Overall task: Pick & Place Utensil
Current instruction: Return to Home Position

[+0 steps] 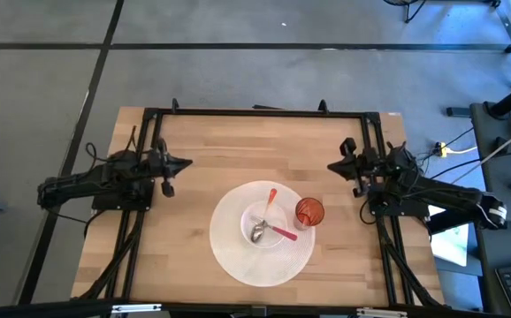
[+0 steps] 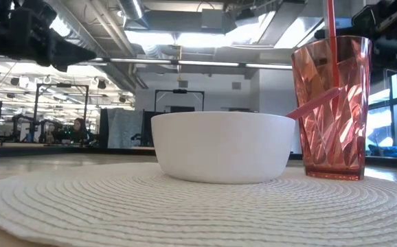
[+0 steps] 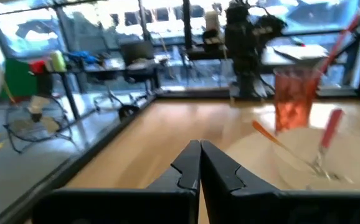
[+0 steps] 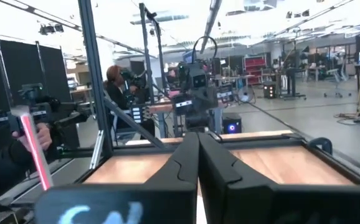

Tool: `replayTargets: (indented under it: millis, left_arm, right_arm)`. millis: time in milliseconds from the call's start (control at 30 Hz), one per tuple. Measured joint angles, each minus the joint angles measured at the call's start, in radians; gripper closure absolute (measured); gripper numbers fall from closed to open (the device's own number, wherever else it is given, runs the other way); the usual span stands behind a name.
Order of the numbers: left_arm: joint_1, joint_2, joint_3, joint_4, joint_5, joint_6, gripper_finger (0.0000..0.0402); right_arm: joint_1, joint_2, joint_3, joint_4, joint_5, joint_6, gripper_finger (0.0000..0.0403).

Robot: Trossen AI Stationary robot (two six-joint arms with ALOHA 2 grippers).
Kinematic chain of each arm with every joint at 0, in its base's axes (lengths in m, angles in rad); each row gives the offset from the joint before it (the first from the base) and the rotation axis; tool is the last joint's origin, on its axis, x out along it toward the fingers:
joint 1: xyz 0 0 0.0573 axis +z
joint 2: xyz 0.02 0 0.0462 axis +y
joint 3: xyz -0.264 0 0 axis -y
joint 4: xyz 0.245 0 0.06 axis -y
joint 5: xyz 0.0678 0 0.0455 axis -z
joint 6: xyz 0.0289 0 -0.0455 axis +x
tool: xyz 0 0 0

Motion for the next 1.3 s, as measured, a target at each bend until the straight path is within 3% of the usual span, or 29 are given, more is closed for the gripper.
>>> replayTargets:
  millis: [100,300,633,933,1167,1300]
  left_arm:
    - [0.0,0.0,-0.012,-0.026,0.019,0.0,0.04]
    - [0.0,0.0,-0.094,0.095,-0.006,-0.01,0.0399]
    - [-0.001,0.0,-0.077,0.104,0.02,-0.014,0.0401]
    - [-0.001,0.0,-0.077,0.118,0.028,-0.057,0.0401]
    - [-0.025,0.0,-0.077,0.117,0.04,-0.054,0.0401]
    - [-0.077,0.0,-0.077,0.134,0.04,-0.028,0.04]
  right_arm:
    - [0.0,0.0,-0.025,0.01,0.0,-0.001,0.04]
    - [-0.007,-0.005,-0.025,0.018,0.0,-0.001,0.04]
    - [-0.1,-0.201,-0.023,-0.053,-0.113,0.096,0.0401]
    - [-0.022,-0.295,-0.023,-0.371,0.043,-0.037,0.0401]
    - [0.198,-0.296,-0.023,-0.387,0.255,-0.17,0.0402]
    - [0.277,-0.296,-0.023,-0.387,0.286,-0.224,0.0402]
